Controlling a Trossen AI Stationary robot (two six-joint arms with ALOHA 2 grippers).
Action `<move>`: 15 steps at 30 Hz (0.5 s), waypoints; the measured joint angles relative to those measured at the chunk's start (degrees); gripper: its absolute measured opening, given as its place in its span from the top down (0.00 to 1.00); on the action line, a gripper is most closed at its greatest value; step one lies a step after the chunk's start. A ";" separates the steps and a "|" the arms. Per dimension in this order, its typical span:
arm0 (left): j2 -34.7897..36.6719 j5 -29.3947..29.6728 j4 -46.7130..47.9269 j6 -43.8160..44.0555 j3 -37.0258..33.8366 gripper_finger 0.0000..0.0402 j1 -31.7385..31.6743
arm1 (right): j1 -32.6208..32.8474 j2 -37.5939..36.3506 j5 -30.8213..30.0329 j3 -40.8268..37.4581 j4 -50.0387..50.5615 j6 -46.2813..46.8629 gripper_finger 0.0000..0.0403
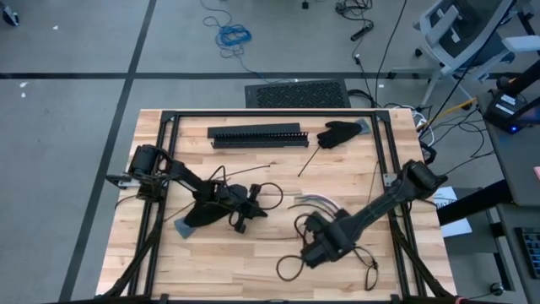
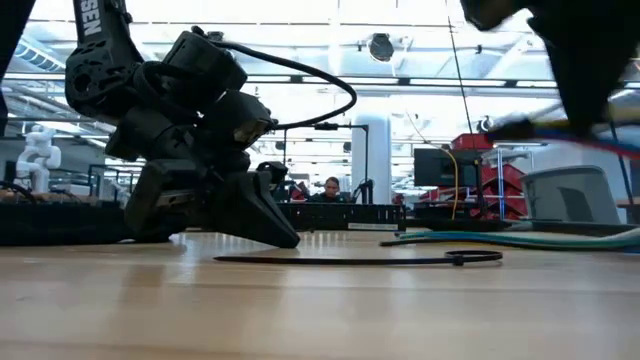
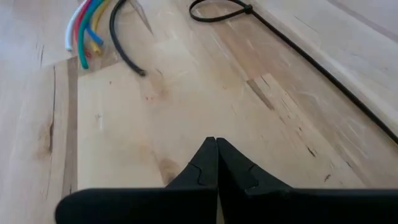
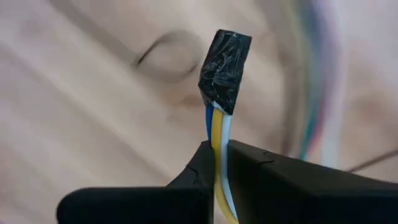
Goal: Ziptie cables
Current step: Wrap the cable wires using a zip tie
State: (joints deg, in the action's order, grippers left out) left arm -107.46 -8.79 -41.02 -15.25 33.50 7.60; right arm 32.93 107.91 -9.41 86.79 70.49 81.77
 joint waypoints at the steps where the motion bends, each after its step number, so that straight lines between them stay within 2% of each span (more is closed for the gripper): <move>1: 0.50 0.10 0.20 -0.02 0.00 1.00 0.11 | 0.42 -0.33 0.96 -2.02 -3.61 0.47 0.97; 7: 3.87 0.26 -1.63 1.44 1.71 1.00 1.34 | -0.77 -0.49 1.91 -9.69 -15.05 1.74 0.97; 11: 3.83 -0.22 -1.71 7.42 6.04 1.00 4.43 | -1.77 -0.79 -1.13 -12.37 -9.26 5.16 0.97; 15: 3.08 2.19 -0.29 7.07 10.77 1.00 8.59 | -1.84 -5.94 -7.01 -14.30 -1.26 9.29 0.97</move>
State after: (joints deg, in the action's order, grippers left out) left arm -104.39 -6.60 -41.30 -8.18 44.26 16.19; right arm 31.09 101.97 -16.42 72.49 69.23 91.06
